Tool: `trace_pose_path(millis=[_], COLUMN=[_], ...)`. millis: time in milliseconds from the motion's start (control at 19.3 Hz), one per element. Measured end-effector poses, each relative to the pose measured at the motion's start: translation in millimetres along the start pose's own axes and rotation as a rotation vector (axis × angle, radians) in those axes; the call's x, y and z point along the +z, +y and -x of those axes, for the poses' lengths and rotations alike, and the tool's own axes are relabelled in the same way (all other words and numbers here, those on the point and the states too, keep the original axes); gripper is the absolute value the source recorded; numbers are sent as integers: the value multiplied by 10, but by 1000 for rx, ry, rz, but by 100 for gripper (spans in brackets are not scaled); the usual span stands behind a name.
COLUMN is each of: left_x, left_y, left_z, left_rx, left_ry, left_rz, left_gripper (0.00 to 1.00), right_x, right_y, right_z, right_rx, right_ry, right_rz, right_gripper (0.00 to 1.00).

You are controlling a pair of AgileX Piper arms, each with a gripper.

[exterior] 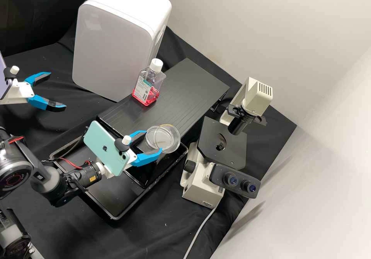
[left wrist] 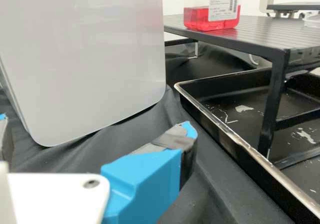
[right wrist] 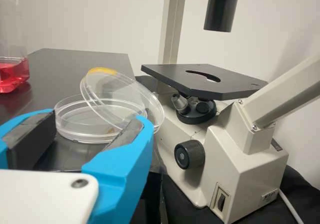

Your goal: Place the lid on the petri dish

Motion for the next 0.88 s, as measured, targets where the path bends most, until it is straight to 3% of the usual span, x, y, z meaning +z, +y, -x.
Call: trace_pose_path(millis=[103, 155, 362, 879], left_x=[-3, -3, -3, -4], left_y=[0, 0, 0, 0], left_z=[0, 0, 0, 0], left_rx=[0, 0, 0, 0], left_ry=[4, 4, 4, 5], left_rz=[2, 2, 2, 2], left_gripper=[100, 100, 100, 100], right_x=[-10, -17, -95, -118], right_y=[0, 6, -15, -38], right_z=[0, 3, 44, 53], right_rx=[1, 5, -1, -9], right_ry=[4, 7, 40, 48], right_rz=[6, 5, 42, 61], right_gripper=[0, 100, 100, 100])
